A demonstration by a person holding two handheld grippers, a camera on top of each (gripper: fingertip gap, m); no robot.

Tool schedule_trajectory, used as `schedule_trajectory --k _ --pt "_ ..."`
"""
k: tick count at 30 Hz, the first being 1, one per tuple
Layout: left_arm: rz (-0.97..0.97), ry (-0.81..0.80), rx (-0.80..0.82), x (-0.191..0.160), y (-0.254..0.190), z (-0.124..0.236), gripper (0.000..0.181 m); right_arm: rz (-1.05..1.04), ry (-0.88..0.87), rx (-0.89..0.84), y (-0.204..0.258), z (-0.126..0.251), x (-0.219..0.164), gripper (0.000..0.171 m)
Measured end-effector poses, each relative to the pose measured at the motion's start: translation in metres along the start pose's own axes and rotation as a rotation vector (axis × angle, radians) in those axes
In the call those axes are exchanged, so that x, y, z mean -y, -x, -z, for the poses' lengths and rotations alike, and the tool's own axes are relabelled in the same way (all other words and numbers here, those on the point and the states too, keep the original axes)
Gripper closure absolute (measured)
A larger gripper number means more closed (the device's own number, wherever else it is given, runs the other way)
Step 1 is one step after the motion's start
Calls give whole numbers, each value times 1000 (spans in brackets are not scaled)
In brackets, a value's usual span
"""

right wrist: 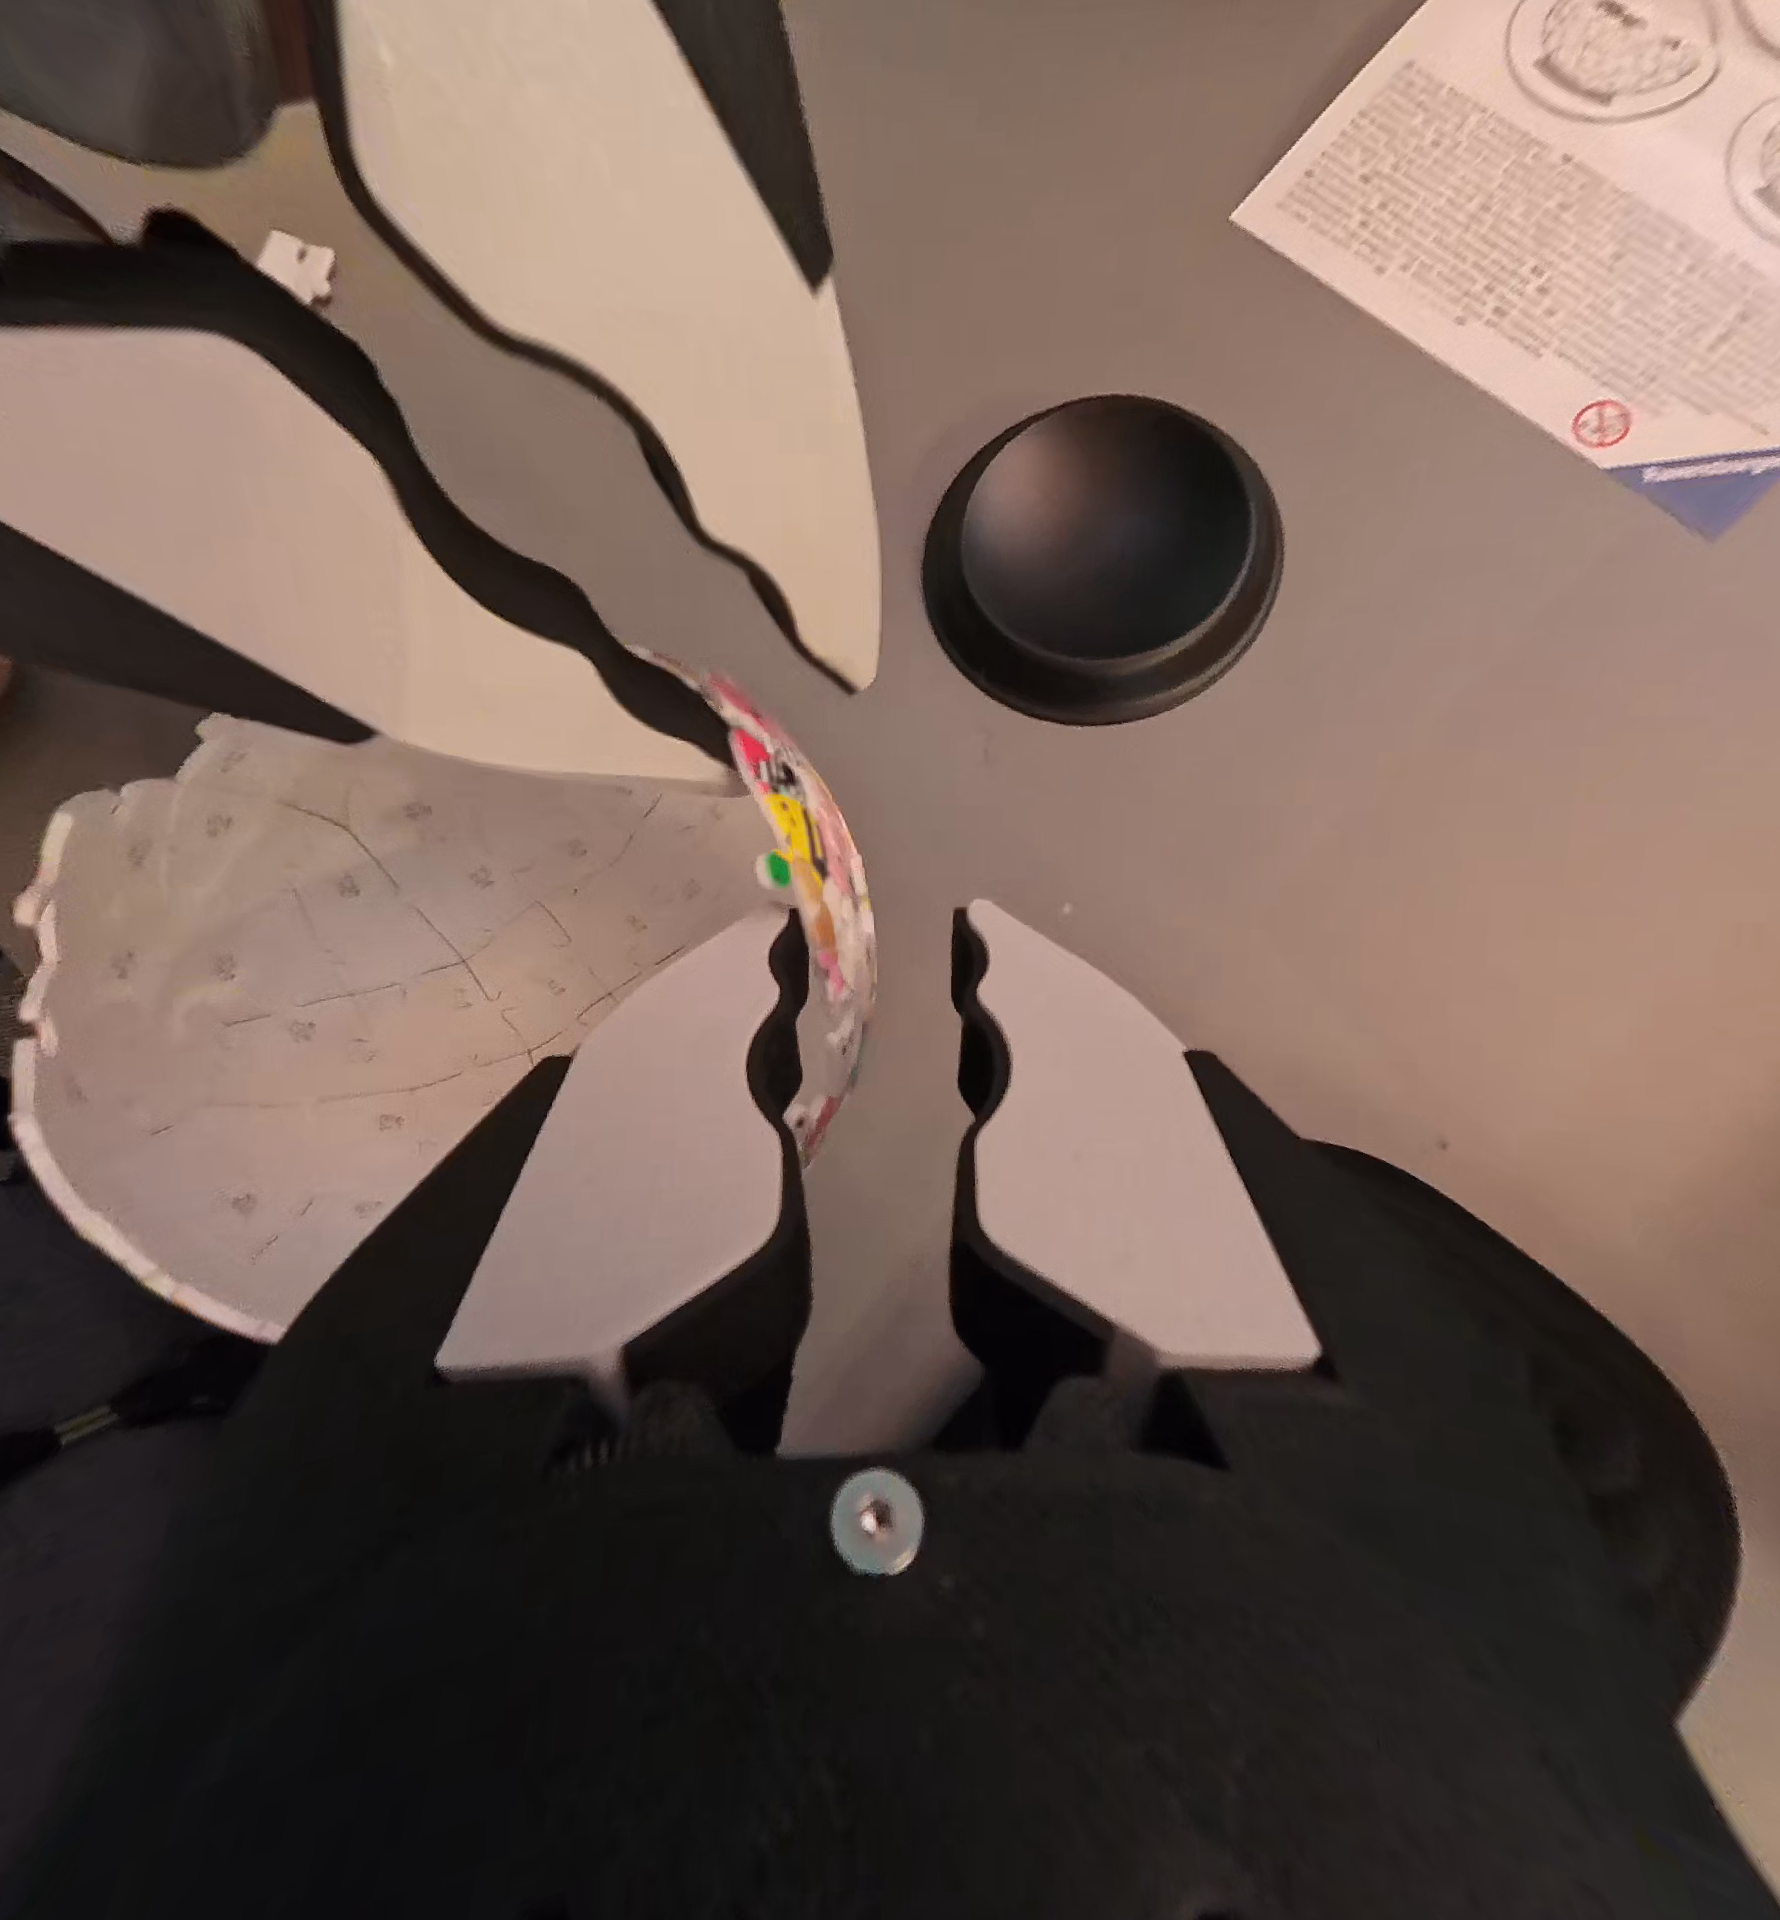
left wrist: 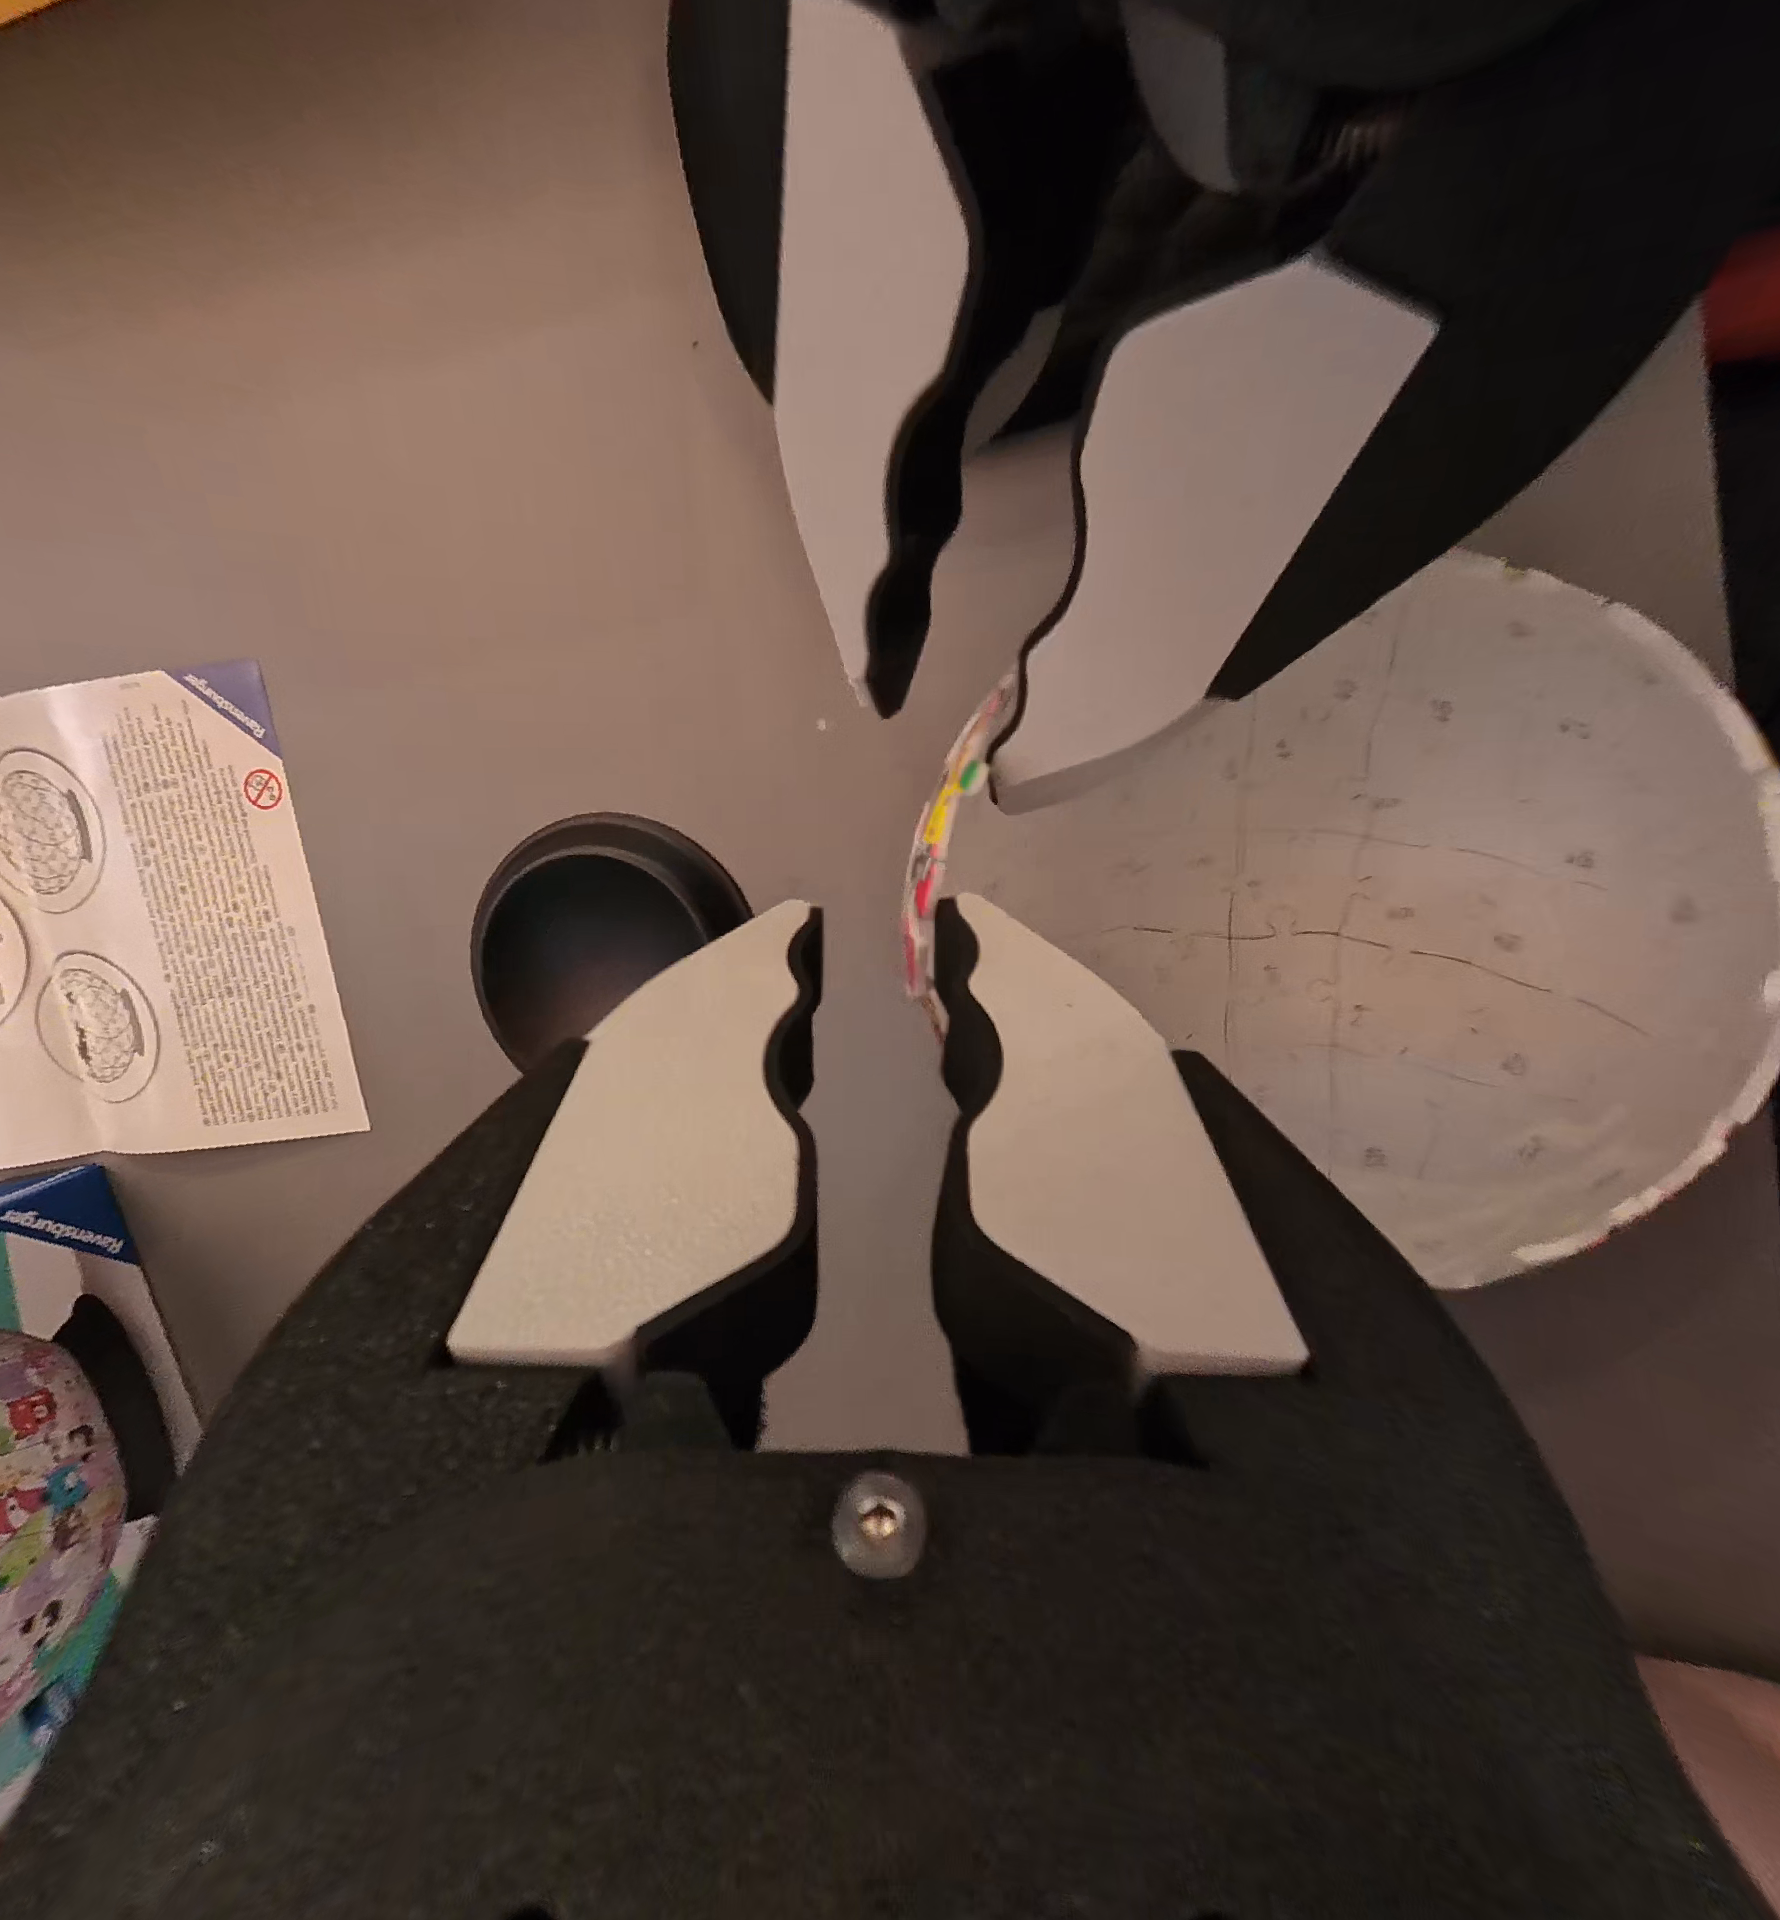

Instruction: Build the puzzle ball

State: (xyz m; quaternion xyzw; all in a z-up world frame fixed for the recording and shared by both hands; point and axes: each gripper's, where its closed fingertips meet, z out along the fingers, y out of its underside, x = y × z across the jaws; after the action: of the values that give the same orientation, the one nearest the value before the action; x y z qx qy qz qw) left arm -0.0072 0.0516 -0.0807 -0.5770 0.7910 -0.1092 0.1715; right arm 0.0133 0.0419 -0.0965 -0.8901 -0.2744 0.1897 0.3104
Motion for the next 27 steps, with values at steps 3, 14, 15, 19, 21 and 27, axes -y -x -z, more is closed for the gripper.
schedule_trajectory --k 3,14,15,19,21,27 --pt "31 -73 -46 5 -2 12 150 -7 37 35 5 -4 -4 149" --pt "171 -50 -380 -25 -29 19 144 20 115 -6 6 -2 -6 157" --pt "180 -50 -393 -24 -29 17 145 23 113 -11 6 -2 -5 157" --pt "197 -89 -413 -16 -26 15 150 55 125 -55 3 -3 -4 157" --pt "196 -99 -414 -14 -26 15 150 67 159 -71 1 -5 -7 158" --pt "174 -113 -401 -10 -26 15 151 80 158 -72 3 -8 -7 161"
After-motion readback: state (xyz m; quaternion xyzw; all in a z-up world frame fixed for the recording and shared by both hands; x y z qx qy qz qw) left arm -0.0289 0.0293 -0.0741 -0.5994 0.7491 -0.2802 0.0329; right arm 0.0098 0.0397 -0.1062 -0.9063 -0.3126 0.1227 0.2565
